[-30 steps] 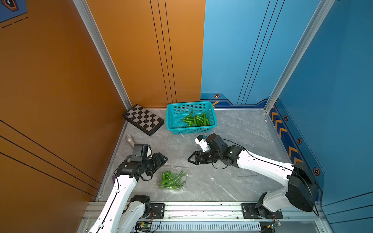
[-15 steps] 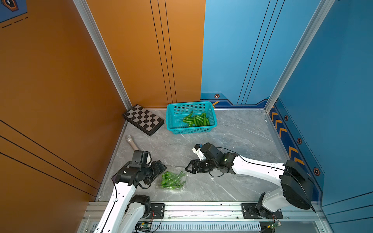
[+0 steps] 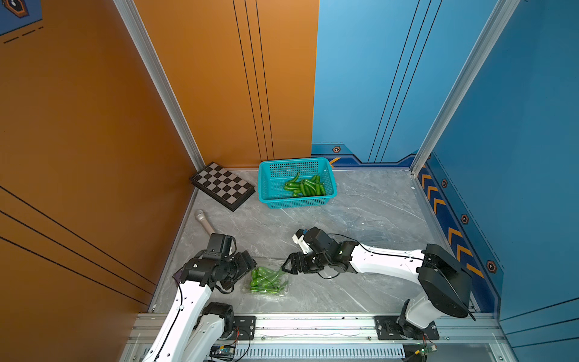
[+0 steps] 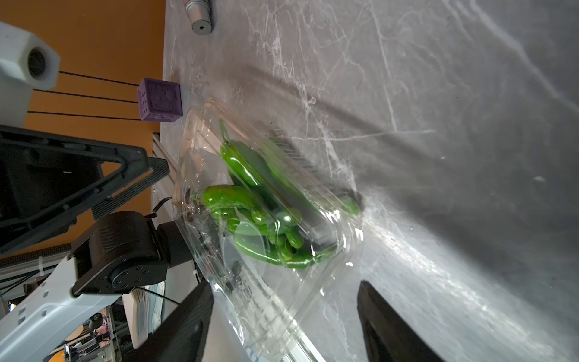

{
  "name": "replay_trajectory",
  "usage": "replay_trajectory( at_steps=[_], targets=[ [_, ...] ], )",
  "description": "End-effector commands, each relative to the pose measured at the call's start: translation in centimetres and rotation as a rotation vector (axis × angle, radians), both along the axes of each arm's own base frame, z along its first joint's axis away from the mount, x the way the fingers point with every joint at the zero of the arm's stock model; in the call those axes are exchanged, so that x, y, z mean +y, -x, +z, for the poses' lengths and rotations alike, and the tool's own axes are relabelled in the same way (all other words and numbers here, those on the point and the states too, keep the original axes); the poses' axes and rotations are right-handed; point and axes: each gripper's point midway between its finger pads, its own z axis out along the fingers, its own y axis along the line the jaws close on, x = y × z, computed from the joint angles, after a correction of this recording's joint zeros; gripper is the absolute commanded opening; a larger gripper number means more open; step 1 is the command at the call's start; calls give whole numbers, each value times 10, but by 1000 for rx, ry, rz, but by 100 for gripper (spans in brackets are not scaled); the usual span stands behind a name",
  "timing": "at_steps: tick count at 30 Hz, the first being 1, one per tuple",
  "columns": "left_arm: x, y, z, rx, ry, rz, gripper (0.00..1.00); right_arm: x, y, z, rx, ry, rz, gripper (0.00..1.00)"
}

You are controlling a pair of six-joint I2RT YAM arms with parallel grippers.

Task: Take small green peppers out of containers
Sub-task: Move the packing box to the center of the board.

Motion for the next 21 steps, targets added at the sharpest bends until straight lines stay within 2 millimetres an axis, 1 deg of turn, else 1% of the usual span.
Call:
replay_trajectory(
  at_steps=[1,5,7,11,14,17,21],
  targets=[
    [4,6,-8,52,-48,8,82,5,4,-3,25,-23,1,75],
    [0,6,-15,88,-74,-20,82,6,6,-11,53,-44,-18,75],
    [1,4,-15,74,-82,-12,82,7,6,-14,60,-45,-17,75],
    [-4,1,-20,68,-61,-13,81,13,5,-22,83,-52,-10,75],
    [-12,-2,-30,85,-30,-29,77,18,2,-23,94,-77,-20,73],
    [-13,-3,-34,101,-42,-42,77,20,1,-23,96,-81,-16,71],
    [-14,-10,-29,72,-43,-42,76,20,-6,-22,98,-91,-24,65]
  ],
)
